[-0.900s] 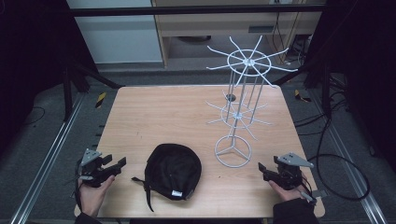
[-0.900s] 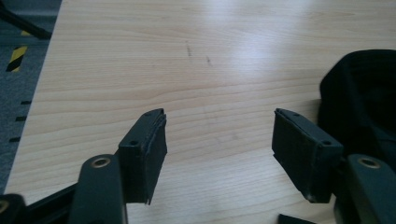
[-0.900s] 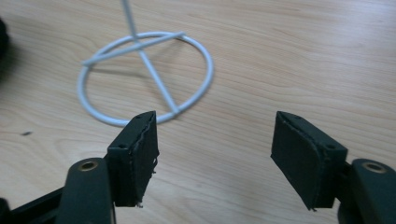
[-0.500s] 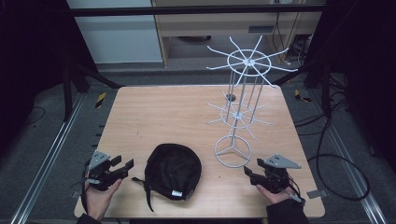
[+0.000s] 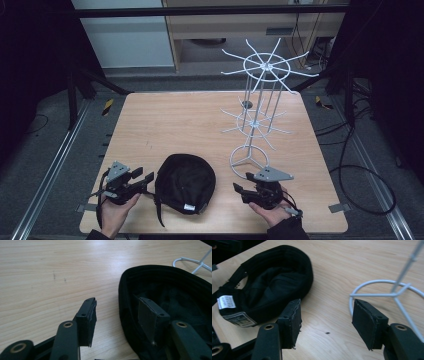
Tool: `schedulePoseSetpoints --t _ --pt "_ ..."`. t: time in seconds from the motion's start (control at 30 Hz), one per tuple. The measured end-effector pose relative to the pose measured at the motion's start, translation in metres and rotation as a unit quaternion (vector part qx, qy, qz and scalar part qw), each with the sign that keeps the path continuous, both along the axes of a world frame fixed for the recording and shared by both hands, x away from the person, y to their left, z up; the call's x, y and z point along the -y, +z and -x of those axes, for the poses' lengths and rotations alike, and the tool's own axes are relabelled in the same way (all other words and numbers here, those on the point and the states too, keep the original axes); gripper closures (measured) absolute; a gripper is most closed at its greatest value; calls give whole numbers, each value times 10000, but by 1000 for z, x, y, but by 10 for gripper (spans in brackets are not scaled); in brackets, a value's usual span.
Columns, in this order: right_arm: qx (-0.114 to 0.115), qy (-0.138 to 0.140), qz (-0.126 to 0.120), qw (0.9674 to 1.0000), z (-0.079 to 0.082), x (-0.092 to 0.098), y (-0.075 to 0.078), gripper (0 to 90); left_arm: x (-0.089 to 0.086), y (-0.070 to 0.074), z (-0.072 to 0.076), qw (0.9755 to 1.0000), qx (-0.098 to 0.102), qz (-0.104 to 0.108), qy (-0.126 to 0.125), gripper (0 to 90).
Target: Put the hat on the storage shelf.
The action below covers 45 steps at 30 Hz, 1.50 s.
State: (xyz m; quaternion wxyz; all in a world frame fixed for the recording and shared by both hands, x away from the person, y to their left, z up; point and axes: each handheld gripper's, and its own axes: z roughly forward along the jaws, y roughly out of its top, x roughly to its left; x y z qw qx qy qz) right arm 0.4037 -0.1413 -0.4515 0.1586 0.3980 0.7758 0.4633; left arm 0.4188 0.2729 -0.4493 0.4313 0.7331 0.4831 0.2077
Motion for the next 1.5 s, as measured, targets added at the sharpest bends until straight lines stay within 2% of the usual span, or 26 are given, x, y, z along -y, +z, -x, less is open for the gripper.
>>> schedulePoseSetpoints --t 0.13,0.23,0.43,0.6,0.7,0.9,1.1,1.17,1.23,1.3,1.33,1.37,1.4,1.43,1.47,1.5 --pt "-26 103 3 9999 -1 -12 1 412 7 -2 -2 9999 -51 -61 -79 500" --pt "1 204 24 9998 -6 -27 3 414 15 -5 -6 9995 -131 -262 -128 543" --pt "-58 306 76 9995 -10 -43 3 422 20 -9 -12 9987 -215 -441 -126 598" --pt "-73 358 135 9992 -16 -61 1 422 22 -13 -17 9980 -333 -498 -189 676" --pt "-180 311 173 9992 -20 -68 -4 422 23 -14 -19 9978 -394 -484 -215 713" --pt "-305 260 267 9988 -25 -75 -13 410 25 -17 -19 9967 -475 -617 -215 776" --pt "-499 242 297 9980 -29 -80 -24 426 23 -19 -18 9964 -534 -615 -223 800" --pt "-622 270 311 9972 -31 -81 -27 476 24 -19 -17 9961 -542 -640 -264 802" --pt "-628 283 327 9971 -31 -81 -28 488 25 -19 -17 9962 -539 -636 -260 804" --pt "-728 245 338 9965 -32 -82 -29 518 25 -20 -17 9962 -545 -628 -268 804" --pt "-831 208 348 9957 -33 -82 -30 560 25 -20 -17 9961 -555 -628 -271 805" --pt "-831 208 348 9957 -33 -82 -30 560 25 -20 -17 9962 -559 -617 -265 805" --pt "-833 218 352 9957 -33 -81 -31 584 25 -20 -16 9961 -575 -612 -268 806" --pt "-855 192 347 9956 -35 -80 -30 652 25 -20 -16 9961 -596 -585 -276 808" --pt "-855 192 347 9956 -35 -80 -30 652 25 -20 -16 9961 -596 -585 -276 809" --pt "-900 176 347 9952 -36 -79 -30 709 26 -20 -16 9960 -599 -597 -288 809"
